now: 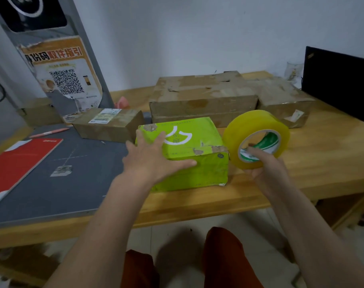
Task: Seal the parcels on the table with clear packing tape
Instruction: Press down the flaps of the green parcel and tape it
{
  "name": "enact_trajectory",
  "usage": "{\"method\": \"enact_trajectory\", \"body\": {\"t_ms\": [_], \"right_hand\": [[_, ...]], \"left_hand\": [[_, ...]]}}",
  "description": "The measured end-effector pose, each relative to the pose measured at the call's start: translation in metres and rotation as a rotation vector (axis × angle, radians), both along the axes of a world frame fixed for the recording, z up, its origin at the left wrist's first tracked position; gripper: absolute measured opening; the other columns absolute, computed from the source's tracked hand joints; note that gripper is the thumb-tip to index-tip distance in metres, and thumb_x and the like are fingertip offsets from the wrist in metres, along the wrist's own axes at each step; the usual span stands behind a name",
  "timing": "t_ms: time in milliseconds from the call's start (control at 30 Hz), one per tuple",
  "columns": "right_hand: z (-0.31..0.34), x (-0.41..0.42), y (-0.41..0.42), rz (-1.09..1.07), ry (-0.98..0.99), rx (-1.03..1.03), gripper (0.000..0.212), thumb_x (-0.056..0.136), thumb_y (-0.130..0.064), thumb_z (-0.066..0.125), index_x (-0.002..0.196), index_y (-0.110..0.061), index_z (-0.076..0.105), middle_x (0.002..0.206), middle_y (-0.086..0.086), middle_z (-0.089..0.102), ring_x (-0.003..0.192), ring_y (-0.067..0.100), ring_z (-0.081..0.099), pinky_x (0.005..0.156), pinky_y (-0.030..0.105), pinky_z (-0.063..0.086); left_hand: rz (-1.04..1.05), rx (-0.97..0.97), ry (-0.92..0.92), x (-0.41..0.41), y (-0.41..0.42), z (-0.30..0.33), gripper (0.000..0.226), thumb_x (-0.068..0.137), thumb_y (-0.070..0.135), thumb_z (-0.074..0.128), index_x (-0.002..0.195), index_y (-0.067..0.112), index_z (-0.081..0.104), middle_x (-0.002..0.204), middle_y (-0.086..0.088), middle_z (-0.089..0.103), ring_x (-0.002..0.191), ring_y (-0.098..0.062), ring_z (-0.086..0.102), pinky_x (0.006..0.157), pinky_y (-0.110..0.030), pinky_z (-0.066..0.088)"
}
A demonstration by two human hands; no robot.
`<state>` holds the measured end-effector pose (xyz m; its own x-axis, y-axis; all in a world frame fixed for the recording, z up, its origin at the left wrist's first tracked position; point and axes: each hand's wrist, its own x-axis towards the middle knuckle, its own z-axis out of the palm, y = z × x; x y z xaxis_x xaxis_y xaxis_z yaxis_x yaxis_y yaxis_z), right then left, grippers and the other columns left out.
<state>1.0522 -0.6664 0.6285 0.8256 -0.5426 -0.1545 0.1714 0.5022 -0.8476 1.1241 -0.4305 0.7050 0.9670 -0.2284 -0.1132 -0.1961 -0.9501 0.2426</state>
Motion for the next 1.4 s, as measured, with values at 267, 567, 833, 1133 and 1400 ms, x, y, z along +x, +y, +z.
{"method": "enact_trajectory", "body": {"t_ms": [267, 567, 833, 1133, 1400], "right_hand": [[0.041, 0.002, 0.025, 0.287, -0.197, 0.051, 0.049, 0.092, -0.023, 0.054, 0.139, -0.009, 0.051, 0.13, 0.016, 0.062, 0.114, 0.036, 0.061, 0.091, 0.052, 0.05], [0.144, 0.023, 0.063, 0.313, -0.18, -0.81, 0.009, 0.092, -0.017, 0.063, 0.094, -0.018, 0.071, 0.089, -0.006, 0.076, 0.086, 0.008, 0.071, 0.079, 0.03, 0.056], [0.148, 0.034, 0.102, 0.295, -0.097, -1.036, 0.046, 0.067, -0.041, 0.062, 0.106, -0.017, 0.068, 0.095, 0.001, 0.074, 0.091, 0.019, 0.07, 0.086, 0.049, 0.055], [0.156, 0.03, 0.052, 0.113, -0.05, -0.657, 0.016, 0.092, -0.006, 0.057, 0.105, -0.014, 0.063, 0.087, 0.009, 0.067, 0.071, 0.02, 0.068, 0.053, 0.035, 0.059], [0.151, 0.024, 0.031, -0.024, -0.068, -0.784, 0.016, 0.094, -0.012, 0.058, 0.084, -0.025, 0.06, 0.077, -0.006, 0.063, 0.057, -0.002, 0.063, 0.052, 0.017, 0.052]], "left_hand": [[0.052, -0.367, -0.099, 0.003, 0.018, -0.011, 0.126, 0.04, 0.097, 0.053, 0.151, 0.042, 0.031, 0.165, 0.002, 0.013, 0.149, -0.027, 0.023, 0.116, -0.048, 0.029], [-0.071, -0.888, -0.085, -0.011, -0.005, -0.028, 0.119, 0.049, 0.09, 0.064, 0.15, 0.036, 0.031, 0.157, 0.008, 0.033, 0.147, -0.015, 0.027, 0.118, -0.044, 0.031], [-0.223, -1.129, -0.337, 0.009, 0.011, -0.014, 0.094, 0.052, 0.052, 0.093, 0.133, 0.023, 0.054, 0.13, 0.009, 0.06, 0.122, 0.005, 0.053, 0.096, -0.008, 0.043], [-0.393, -1.018, -0.529, 0.023, 0.017, -0.02, 0.061, 0.064, 0.054, 0.083, 0.114, 0.035, 0.053, 0.132, 0.029, 0.044, 0.14, -0.029, 0.04, 0.106, -0.056, 0.042], [-0.383, -0.992, -0.533, 0.016, 0.015, -0.018, 0.062, 0.065, 0.055, 0.081, 0.116, 0.03, 0.053, 0.133, 0.031, 0.042, 0.142, -0.024, 0.037, 0.108, -0.054, 0.04]]}}
